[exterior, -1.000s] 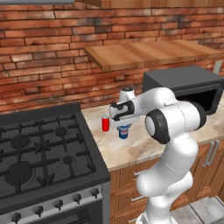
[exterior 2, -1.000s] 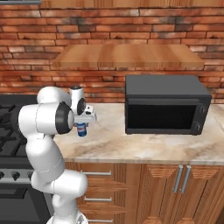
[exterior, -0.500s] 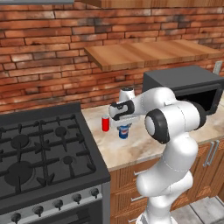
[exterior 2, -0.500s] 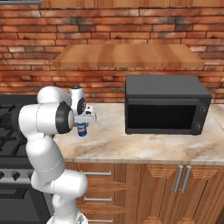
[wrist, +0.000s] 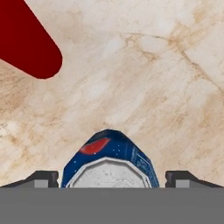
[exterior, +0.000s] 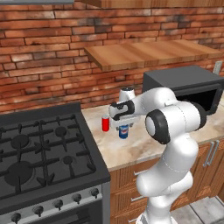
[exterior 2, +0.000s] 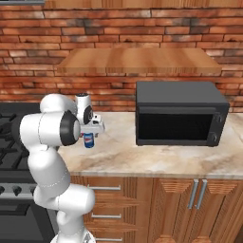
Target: Four empty soda cans are scattered around the kitchen. Gather all the cans and cluster them next to the stove for recycling.
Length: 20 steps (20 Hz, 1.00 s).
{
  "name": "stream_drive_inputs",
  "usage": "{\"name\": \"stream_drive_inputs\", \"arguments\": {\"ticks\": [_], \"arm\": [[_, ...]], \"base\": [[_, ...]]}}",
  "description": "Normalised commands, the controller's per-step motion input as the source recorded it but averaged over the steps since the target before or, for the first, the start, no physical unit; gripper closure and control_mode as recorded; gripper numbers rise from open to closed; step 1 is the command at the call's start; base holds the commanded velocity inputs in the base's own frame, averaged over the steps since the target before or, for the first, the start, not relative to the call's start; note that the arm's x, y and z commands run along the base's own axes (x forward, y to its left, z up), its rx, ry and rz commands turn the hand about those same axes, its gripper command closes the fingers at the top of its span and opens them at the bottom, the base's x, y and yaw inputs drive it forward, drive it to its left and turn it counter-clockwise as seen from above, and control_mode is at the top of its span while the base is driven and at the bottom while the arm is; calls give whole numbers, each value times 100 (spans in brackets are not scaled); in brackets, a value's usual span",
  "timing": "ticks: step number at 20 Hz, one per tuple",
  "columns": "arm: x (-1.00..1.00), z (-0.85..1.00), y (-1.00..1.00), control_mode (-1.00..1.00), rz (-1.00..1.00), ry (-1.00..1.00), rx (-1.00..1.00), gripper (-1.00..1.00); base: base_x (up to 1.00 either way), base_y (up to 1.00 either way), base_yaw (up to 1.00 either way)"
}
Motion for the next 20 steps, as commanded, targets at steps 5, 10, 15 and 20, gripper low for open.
{"name": "stream_drive_inputs", "arguments": {"ticks": [5,10,15,20], "arm": [[-12,14,0,-100,0,-1,0,-100],[-20,28,0,-100,0,-2,0,-100],[-23,37,0,-100,0,-1,0,-100],[-37,28,-3,-100,-1,0,-1,-100]], "base": [[0,0,0],[0,0,0],[0,0,0],[0,0,0]]}}
